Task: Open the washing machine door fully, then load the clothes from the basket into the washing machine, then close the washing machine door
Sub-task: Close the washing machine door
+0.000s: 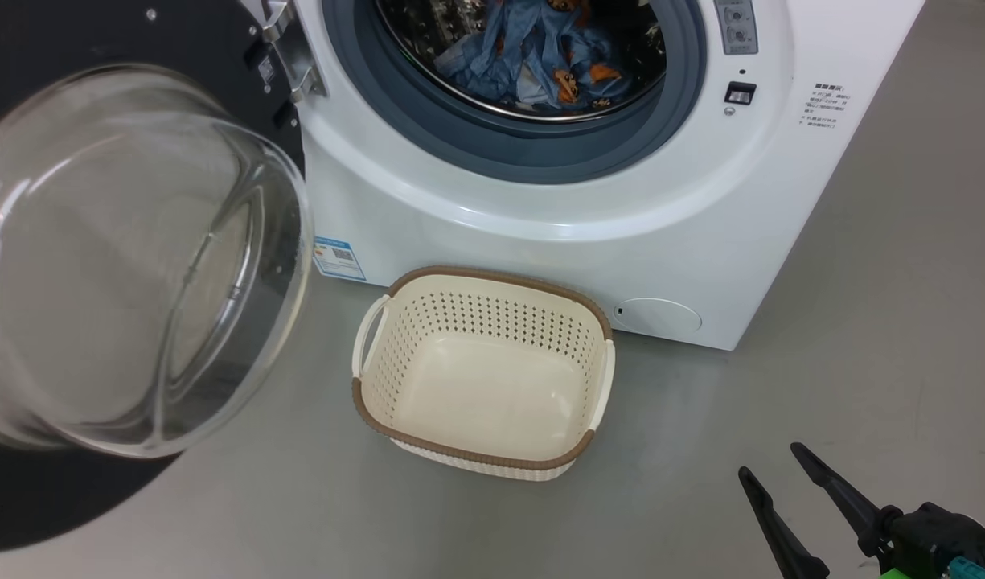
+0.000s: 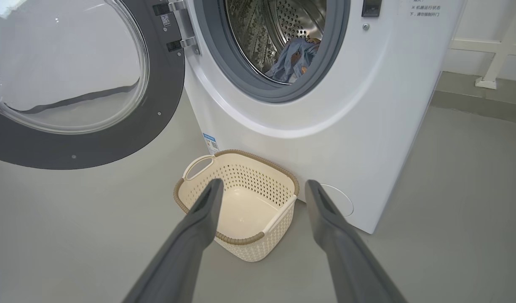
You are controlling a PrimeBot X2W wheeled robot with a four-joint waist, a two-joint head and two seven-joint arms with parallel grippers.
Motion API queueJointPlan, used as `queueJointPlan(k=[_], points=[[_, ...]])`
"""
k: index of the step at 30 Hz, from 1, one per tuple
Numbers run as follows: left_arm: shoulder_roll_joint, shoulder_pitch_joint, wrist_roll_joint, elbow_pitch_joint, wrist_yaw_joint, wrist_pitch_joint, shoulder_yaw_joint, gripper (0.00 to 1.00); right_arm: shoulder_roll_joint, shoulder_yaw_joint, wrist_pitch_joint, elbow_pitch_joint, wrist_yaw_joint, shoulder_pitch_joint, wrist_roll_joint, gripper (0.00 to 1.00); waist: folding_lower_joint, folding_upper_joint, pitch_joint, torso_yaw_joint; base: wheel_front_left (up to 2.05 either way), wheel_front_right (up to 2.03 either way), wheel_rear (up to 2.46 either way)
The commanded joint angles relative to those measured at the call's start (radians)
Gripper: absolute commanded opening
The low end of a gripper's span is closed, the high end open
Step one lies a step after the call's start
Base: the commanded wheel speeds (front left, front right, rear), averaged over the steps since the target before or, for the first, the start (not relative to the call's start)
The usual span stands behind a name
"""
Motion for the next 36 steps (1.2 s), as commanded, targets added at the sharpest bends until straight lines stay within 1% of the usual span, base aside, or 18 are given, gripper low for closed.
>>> queueJointPlan(k=[1, 10, 13, 19, 26, 36], points=[[0.019, 0.022, -0.005, -0.031, 0.008, 0.034, -0.014, 0.00, -0.013, 0.016, -0.005, -0.023, 0.003, 0.010, 0.001, 1.00, 0.0000, -0.0001, -0.001, 0.002, 0.00, 0.00, 0.00], [-0.031, 0.076, -0.037, -0.173, 0.069, 0.145, -0.035, 0.00, 0.003, 0.018, -0.005, -0.020, 0.003, 0.001, 0.001, 1.00, 0.0000, -0.0001, -0.008, 0.009, 0.00, 0.00, 0.00], [-0.051, 0.096, -0.040, -0.232, 0.080, 0.181, -0.056, 0.00, 0.012, 0.015, -0.005, -0.018, 0.003, -0.004, 0.000, 1.00, 0.0000, -0.0001, -0.008, 0.012, 0.00, 0.00, 0.00], [-0.112, 0.133, -0.054, -0.348, 0.106, 0.252, -0.106, 0.00, 0.036, 0.014, -0.005, -0.014, 0.003, -0.011, -0.003, 1.00, 0.0000, -0.0001, -0.019, 0.023, 0.00, 0.00, 0.00], [-0.175, 0.138, -0.098, -0.453, 0.138, 0.308, -0.131, 0.00, 0.062, 0.024, -0.005, -0.008, 0.003, -0.025, -0.004, 1.00, 0.0000, -0.0001, -0.034, 0.018, 0.00, 0.00, 0.00], [-0.271, 0.145, -0.111, -0.579, 0.149, 0.334, -0.199, 0.00, 0.097, 0.027, -0.005, -0.003, 0.003, -0.037, -0.004, 1.00, 0.0000, -0.0001, -0.047, -0.034, 0.00, 0.00, 0.00]])
